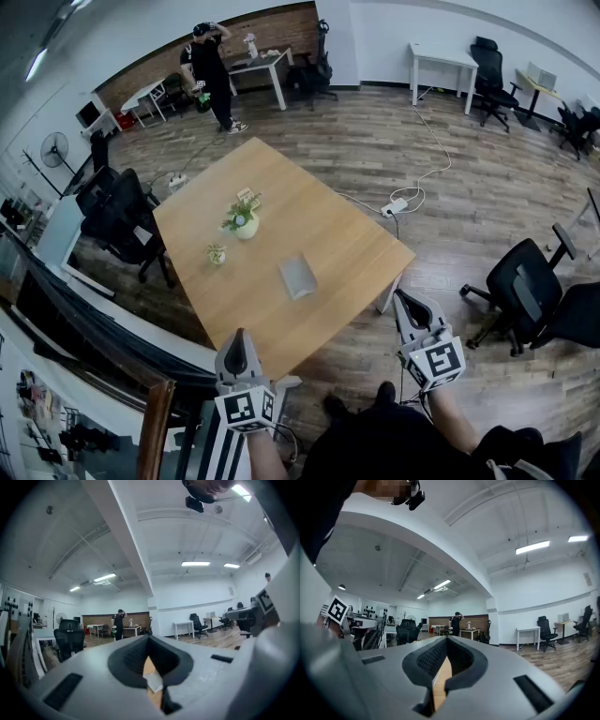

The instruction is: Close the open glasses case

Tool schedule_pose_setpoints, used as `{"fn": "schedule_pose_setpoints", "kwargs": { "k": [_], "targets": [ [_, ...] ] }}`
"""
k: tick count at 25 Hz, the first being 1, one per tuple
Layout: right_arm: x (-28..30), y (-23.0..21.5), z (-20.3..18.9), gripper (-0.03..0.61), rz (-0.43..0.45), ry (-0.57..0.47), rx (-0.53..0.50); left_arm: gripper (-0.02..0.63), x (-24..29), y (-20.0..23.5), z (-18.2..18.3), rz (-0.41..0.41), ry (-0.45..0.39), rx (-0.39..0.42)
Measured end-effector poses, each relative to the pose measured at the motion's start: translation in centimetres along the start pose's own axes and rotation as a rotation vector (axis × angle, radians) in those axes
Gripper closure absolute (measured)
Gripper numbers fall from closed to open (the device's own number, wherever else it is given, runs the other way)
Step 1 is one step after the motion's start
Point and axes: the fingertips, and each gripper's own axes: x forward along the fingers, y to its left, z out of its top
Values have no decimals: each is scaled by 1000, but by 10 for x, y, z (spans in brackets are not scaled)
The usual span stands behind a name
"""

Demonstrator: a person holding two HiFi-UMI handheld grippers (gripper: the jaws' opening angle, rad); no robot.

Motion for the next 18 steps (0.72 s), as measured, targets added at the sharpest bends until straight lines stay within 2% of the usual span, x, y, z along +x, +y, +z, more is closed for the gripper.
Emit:
{"fn": "schedule_pose_setpoints", "kwargs": {
  "k": [7,9,12,18],
  "targets": [
    [-4,-16,-14,563,-3,31,-27,615,3,-11,-1,-1,2,-4],
    [-5,-18,-11,563,5,13,-30,615,3,-14,-2,1,6,-4],
    [-11,-27,-8,563,-12,-31,-17,615,1,-19,0,7,13,-4],
    [-20,-45,-13,563,-1,-35,36,615,-12,-27,-3,47,51,-3]
  ]
}}
